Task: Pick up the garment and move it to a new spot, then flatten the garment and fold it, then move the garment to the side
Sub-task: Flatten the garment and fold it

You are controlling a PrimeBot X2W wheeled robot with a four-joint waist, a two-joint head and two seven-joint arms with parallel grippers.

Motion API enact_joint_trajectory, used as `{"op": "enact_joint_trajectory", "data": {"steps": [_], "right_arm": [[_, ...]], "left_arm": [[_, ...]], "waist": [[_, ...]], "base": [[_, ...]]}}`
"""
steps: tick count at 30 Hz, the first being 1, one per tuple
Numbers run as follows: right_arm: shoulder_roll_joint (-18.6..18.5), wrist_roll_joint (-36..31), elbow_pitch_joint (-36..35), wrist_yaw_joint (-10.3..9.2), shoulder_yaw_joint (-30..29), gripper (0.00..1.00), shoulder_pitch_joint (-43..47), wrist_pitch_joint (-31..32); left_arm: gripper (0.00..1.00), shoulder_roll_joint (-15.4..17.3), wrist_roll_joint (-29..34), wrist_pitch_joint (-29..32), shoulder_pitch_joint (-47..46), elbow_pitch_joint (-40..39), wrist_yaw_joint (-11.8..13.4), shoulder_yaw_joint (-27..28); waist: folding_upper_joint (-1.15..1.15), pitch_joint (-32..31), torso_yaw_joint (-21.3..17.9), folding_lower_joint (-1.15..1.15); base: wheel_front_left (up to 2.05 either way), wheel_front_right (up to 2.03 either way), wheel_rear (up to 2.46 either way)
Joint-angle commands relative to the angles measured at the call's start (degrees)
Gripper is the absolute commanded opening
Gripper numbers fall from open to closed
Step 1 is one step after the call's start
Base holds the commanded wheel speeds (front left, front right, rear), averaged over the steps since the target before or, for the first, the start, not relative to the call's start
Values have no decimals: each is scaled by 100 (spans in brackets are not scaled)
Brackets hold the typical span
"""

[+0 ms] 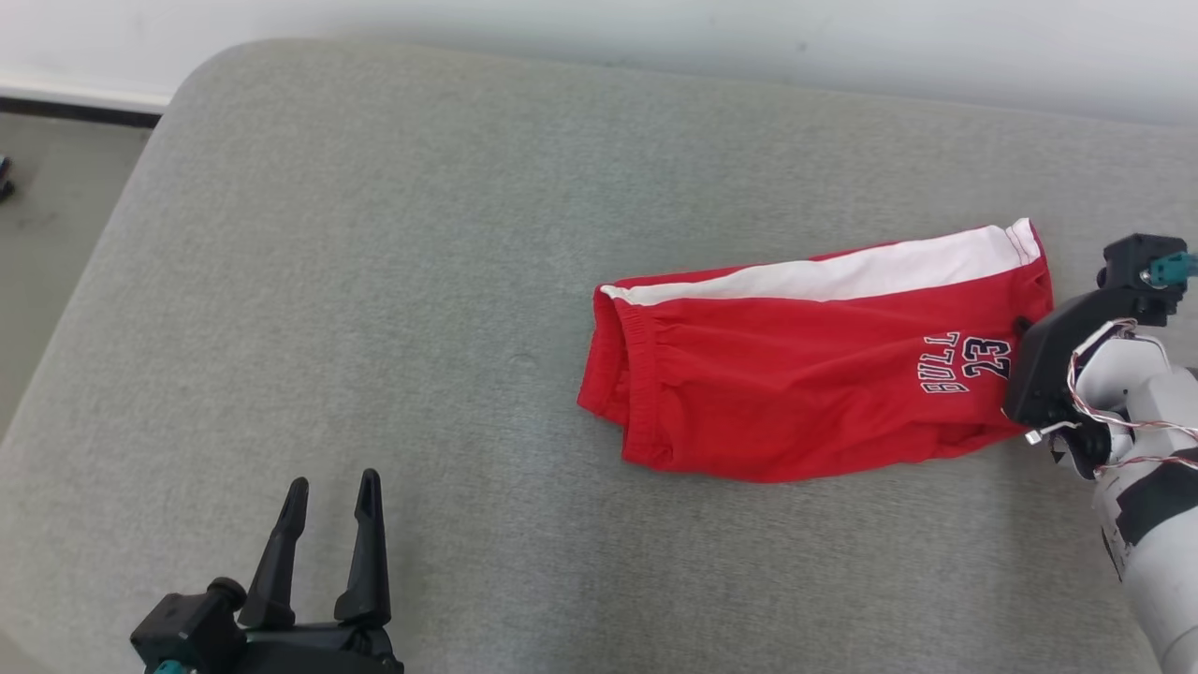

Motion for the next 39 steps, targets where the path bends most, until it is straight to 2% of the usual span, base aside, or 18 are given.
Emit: {"op": "enact_joint_trajectory", "data": {"steps": [1,7,15,22,30,34,39], "right_arm": [[-81,-51,-78,-20,14,0,126,-73],[-278,-133,-399,-19,35,0,352,-139],[-504,-585,-846,-19,133,0,406,-53],[-206,-608,-1522,-19,400,0,437,212],[321,-323,-2380,-19,950,0,589,755],[626,-315,-2428,-19,994,0,594,889],[950,-360,-2166,-19,1030,0,534,1001]], "left_arm": [[100,0,2,1,81,-12,13,22],[100,0,1,1,235,-47,34,6],[100,1,-62,1,254,-72,130,-54],[100,1,-91,1,269,-56,163,-95],[100,-1,-123,1,245,-16,141,-53],[100,0,-124,1,200,-29,146,-79],[100,0,-143,1,194,-27,173,-154]], "waist": [[-1,-213,-253,-1],[-1,-498,-717,-1],[-1,-672,-966,-1],[-1,-748,-1014,-1],[-1,-739,-954,-1],[-1,-688,-872,-1],[-1,-638,-737,-1]], "base": [[0,0,0],[0,0,0],[0,0,0],[0,0,0],[0,0,0],[0,0,0],[0,0,0]]}}
